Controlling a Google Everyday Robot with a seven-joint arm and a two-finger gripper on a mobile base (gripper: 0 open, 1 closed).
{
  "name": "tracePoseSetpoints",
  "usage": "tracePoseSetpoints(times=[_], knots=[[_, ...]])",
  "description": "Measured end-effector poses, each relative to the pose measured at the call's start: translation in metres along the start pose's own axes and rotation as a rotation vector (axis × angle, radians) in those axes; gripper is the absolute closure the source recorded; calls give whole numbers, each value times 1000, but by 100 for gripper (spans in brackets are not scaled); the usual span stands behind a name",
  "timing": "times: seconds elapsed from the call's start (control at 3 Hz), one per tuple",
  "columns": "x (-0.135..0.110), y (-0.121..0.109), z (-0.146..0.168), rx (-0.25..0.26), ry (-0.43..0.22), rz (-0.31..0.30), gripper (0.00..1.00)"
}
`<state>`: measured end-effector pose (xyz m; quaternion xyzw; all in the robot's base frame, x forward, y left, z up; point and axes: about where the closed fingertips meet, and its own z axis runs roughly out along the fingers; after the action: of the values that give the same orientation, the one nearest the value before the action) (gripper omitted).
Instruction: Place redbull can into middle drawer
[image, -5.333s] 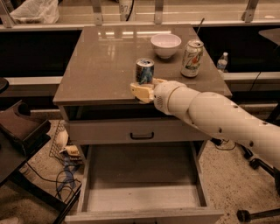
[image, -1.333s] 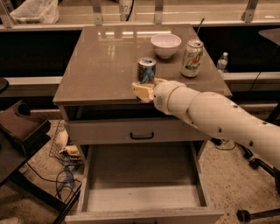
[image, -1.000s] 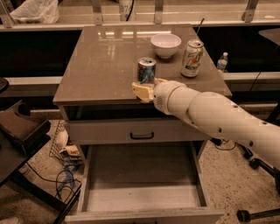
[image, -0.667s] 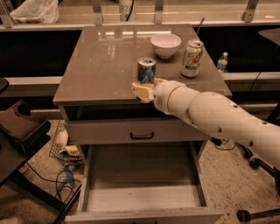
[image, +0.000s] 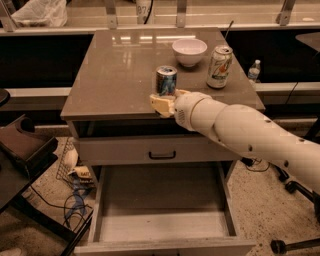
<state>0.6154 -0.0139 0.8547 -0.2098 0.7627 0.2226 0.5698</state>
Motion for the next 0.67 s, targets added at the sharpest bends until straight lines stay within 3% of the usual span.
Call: tracePoseSetpoints(times=[0.67], knots=[[-2, 3, 1, -4, -1, -4, 13]])
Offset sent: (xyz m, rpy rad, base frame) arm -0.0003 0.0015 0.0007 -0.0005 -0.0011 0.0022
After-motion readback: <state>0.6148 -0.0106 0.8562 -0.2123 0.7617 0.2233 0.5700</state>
